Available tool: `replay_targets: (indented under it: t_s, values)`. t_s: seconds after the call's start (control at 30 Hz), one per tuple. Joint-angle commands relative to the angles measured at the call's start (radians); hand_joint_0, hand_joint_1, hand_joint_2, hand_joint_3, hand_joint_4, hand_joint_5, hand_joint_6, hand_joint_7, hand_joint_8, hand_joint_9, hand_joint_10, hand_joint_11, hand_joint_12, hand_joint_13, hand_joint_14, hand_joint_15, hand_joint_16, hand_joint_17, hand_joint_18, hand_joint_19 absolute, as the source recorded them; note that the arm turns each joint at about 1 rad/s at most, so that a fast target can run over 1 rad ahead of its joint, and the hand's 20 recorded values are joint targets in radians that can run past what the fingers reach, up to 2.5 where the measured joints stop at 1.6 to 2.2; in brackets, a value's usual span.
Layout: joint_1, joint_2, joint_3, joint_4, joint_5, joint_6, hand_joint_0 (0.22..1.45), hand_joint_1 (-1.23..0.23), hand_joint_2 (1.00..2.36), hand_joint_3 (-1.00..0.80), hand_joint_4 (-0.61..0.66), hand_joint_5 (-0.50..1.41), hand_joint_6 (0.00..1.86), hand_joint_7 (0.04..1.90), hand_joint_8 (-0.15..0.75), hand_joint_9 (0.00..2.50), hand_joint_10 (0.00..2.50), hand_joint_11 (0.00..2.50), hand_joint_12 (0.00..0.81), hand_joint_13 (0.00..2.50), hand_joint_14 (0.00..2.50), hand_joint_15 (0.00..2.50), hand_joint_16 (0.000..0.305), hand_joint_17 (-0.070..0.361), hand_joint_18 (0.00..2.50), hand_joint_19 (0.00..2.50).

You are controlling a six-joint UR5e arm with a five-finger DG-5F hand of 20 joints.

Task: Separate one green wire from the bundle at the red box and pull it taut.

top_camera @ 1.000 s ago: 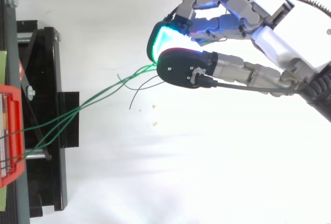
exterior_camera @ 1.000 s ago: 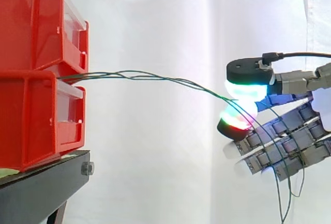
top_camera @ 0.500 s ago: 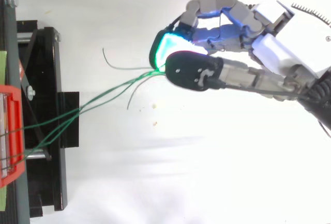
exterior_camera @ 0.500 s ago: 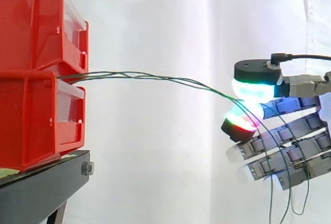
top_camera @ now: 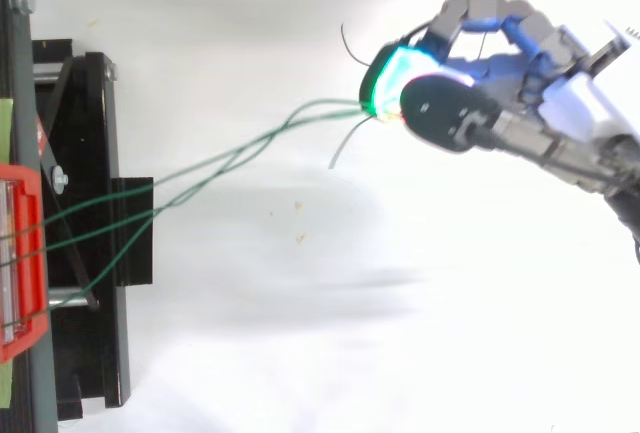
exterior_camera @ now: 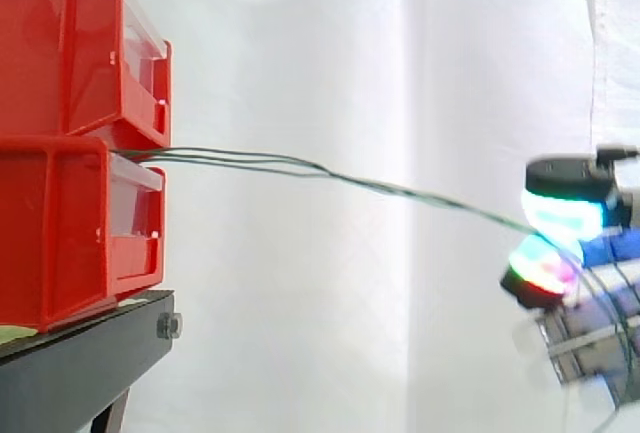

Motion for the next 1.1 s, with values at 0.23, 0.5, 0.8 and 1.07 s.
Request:
replay_targets:
  t_s: [0.23, 0.5, 0.8, 1.07]
  values:
    - [-0.017, 0.0, -0.074, 0.28, -0.297, -0.379, 0.61, -0.72, 1.02, -0.17, -0.02, -0.11, 0.87, 1.12, 0.241, 0.96, 0.01, 0.28, 0.346, 0.72, 0.01, 0.34, 0.051, 0.115, 0.63, 0.51]
    - [-0.04, 0.0, -0.074, 0.34, -0.412, -0.5, 0.61, -0.72, 1.02, -0.17, -0.02, -0.11, 0.87, 1.13, 0.238, 0.96, 0.01, 0.29, 0.347, 0.72, 0.01, 0.34, 0.051, 0.115, 0.63, 0.51]
    - [-0.04, 0.001, -0.074, 0.339, -0.409, -0.566, 0.61, -0.72, 1.02, -0.17, -0.02, -0.11, 0.87, 1.12, 0.237, 0.96, 0.01, 0.29, 0.347, 0.72, 0.01, 0.34, 0.051, 0.115, 0.63, 0.52]
    - [-0.034, 0.001, -0.046, 0.3, -0.361, -0.657, 0.61, -0.72, 1.02, -0.17, -0.02, -0.11, 0.87, 1.12, 0.24, 0.96, 0.01, 0.28, 0.348, 0.72, 0.01, 0.34, 0.051, 0.115, 0.63, 0.52]
